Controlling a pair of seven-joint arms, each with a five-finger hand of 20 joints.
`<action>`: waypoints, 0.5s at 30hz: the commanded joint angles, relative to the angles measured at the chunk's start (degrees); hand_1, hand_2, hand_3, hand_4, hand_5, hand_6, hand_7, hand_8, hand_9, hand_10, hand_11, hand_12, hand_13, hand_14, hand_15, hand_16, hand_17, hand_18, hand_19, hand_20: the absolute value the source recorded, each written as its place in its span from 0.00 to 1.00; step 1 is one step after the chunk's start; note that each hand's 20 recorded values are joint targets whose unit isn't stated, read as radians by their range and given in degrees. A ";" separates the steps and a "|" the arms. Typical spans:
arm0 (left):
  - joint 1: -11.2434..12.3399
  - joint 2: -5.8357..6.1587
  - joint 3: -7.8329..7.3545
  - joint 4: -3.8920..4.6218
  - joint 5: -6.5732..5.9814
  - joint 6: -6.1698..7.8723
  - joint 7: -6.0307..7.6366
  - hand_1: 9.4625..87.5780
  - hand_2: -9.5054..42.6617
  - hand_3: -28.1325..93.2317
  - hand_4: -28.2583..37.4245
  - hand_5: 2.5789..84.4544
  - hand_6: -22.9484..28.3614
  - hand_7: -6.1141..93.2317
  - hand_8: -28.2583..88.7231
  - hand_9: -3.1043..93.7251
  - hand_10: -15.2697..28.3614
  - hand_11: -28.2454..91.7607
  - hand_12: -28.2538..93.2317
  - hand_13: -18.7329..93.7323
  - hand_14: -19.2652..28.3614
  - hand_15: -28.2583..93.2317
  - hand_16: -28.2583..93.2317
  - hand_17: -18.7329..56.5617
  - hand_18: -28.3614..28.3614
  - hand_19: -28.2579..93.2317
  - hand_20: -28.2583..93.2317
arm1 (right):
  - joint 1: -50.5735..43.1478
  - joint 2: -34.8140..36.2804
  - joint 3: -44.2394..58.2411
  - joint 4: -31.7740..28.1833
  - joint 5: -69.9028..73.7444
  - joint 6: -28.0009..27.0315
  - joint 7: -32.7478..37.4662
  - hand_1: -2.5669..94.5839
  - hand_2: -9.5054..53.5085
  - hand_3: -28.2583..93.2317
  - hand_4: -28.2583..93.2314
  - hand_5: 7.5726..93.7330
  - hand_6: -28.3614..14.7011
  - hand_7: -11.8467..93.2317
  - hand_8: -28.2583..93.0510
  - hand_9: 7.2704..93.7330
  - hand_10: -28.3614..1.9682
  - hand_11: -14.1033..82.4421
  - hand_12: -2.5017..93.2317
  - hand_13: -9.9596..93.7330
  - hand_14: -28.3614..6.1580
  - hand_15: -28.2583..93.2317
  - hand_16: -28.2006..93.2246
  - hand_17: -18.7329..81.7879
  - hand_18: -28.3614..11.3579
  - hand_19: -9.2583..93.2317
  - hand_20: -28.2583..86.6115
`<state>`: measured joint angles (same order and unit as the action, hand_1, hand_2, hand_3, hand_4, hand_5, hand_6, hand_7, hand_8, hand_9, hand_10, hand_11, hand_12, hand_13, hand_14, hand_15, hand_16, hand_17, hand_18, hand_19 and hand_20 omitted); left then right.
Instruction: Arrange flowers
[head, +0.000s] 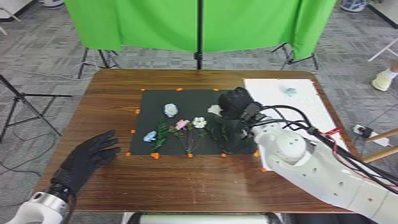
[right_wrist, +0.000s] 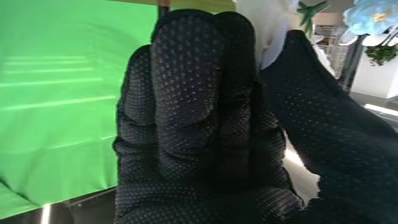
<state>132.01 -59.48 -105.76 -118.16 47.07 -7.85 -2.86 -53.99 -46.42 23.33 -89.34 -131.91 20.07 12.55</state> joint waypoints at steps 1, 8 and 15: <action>1.34 -0.17 1.04 1.85 0.41 -0.69 -2.06 0.19 0.20 0.81 0.00 0.35 0.55 0.23 0.15 0.31 0.62 0.43 0.35 0.36 0.69 0.62 0.19 0.09 0.87 0.67 0.26 | 2.18 -2.19 -2.44 2.08 -2.68 2.40 2.41 0.52 0.00 0.92 0.00 0.77 0.72 0.52 0.14 0.95 0.83 0.37 0.45 0.96 0.83 0.58 0.45 0.56 0.38 0.83 0.49; 1.62 -0.16 1.07 1.77 0.39 -0.47 -1.74 0.19 0.20 0.81 0.00 0.35 0.55 0.23 0.15 0.31 0.62 0.43 0.35 0.36 0.69 0.62 0.20 0.09 0.87 0.67 0.26 | 3.35 -2.29 -4.21 5.17 -4.02 3.66 5.71 0.52 0.00 0.91 0.00 0.77 0.72 0.52 0.14 0.95 0.83 0.38 0.45 0.95 0.83 0.58 0.45 0.55 0.38 0.83 0.50; 1.47 -0.16 1.10 1.86 0.42 -0.45 -1.67 0.19 0.20 0.81 0.00 0.35 0.55 0.23 0.15 0.31 0.62 0.43 0.35 0.36 0.69 0.62 0.20 0.09 0.87 0.67 0.26 | 2.85 -2.10 -3.01 5.43 -5.58 0.49 3.34 0.52 0.00 0.91 0.00 0.75 0.73 0.54 0.13 0.93 0.84 0.34 0.48 0.93 0.86 0.58 0.48 0.54 0.39 0.82 0.51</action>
<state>132.02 -59.42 -105.76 -118.11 47.07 -7.99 -2.80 -51.15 -49.05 18.36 -83.94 -135.86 22.95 18.14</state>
